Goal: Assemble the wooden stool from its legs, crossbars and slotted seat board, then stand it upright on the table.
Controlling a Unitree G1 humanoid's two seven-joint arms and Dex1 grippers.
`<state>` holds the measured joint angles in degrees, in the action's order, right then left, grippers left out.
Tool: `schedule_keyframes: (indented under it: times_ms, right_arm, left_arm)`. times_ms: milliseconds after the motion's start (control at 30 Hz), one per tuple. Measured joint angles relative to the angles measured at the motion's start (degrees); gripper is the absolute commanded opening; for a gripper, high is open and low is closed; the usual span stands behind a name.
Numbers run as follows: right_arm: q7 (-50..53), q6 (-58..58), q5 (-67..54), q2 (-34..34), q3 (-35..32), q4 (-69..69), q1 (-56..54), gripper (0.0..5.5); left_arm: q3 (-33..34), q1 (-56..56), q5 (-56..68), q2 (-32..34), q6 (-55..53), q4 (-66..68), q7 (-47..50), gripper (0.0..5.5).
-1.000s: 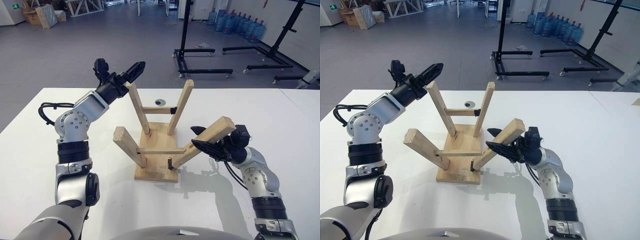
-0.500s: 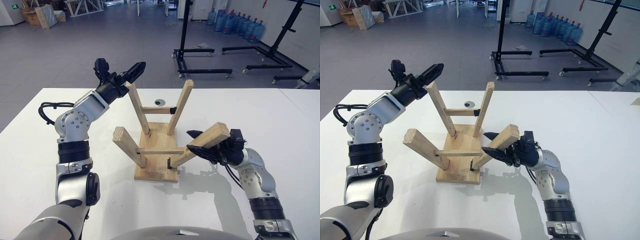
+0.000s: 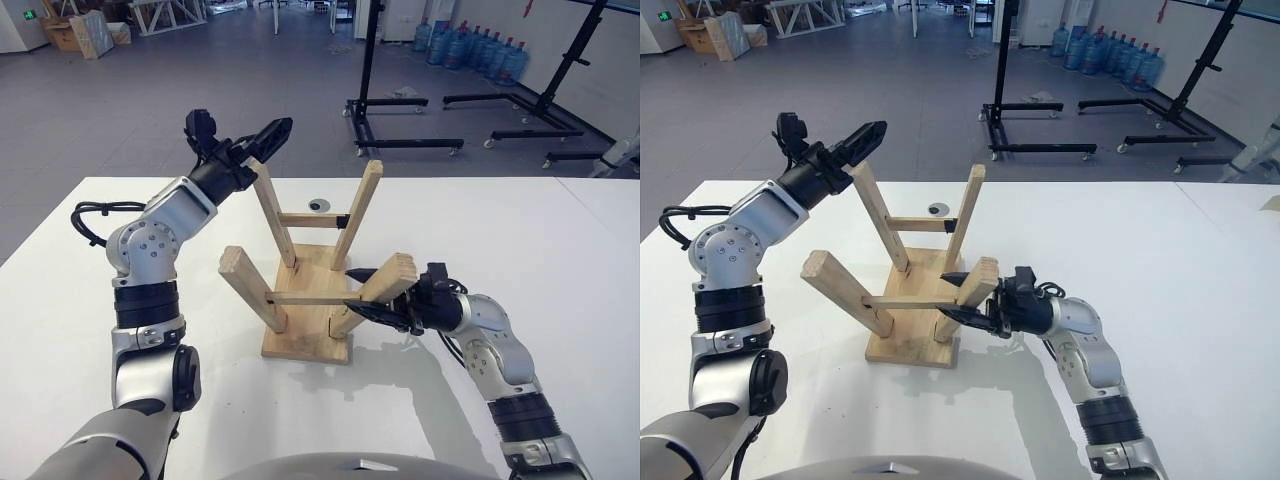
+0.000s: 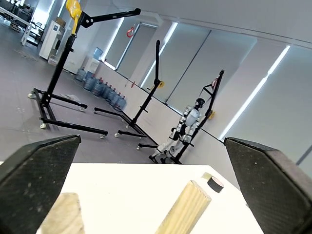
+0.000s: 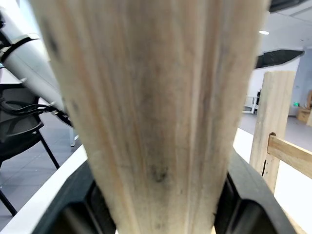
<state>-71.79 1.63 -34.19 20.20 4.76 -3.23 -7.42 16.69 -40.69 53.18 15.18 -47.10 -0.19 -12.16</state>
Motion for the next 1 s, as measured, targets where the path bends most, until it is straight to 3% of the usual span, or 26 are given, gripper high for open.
schedule_keyframes:
  times_ms: [300,433,500,633,767,833,1000]
  right_arm:
    - [9.2,2.0,4.5,-2.0,2.0,-0.6,-3.1,2.06]
    - [14.6,1.8,9.3,-5.0,3.4,3.0,-8.1,2.06]
    - [16.4,1.1,10.8,-6.5,3.9,5.4,-10.2,2.06]
    - [18.5,0.1,11.8,-8.5,3.9,8.7,-12.4,2.06]
    - [19.1,-0.8,12.0,-9.2,3.9,9.6,-12.4,2.06]
    - [19.5,-1.3,12.4,-9.4,3.9,10.0,-12.4,2.06]
    - [19.6,-1.5,12.9,-9.7,3.8,10.6,-12.7,2.06]
  left_arm:
    - [2.7,-9.8,-5.3,5.1,2.2,-0.5,4.8,5.40]
    - [6.3,-19.6,6.8,1.4,-5.3,-5.4,16.0,5.40]
    - [5.2,-19.2,11.9,-0.5,-10.0,-9.4,20.4,5.40]
    - [-9.2,-11.3,1.0,11.8,-13.3,-22.0,14.5,5.40]
    - [-26.4,1.9,-20.3,28.8,-3.1,-31.4,3.2,5.40]
    - [-32.6,7.3,-30.0,32.9,4.0,-33.3,0.0,5.40]
    - [-36.7,13.2,-42.8,33.0,11.5,-34.1,-1.4,5.40]
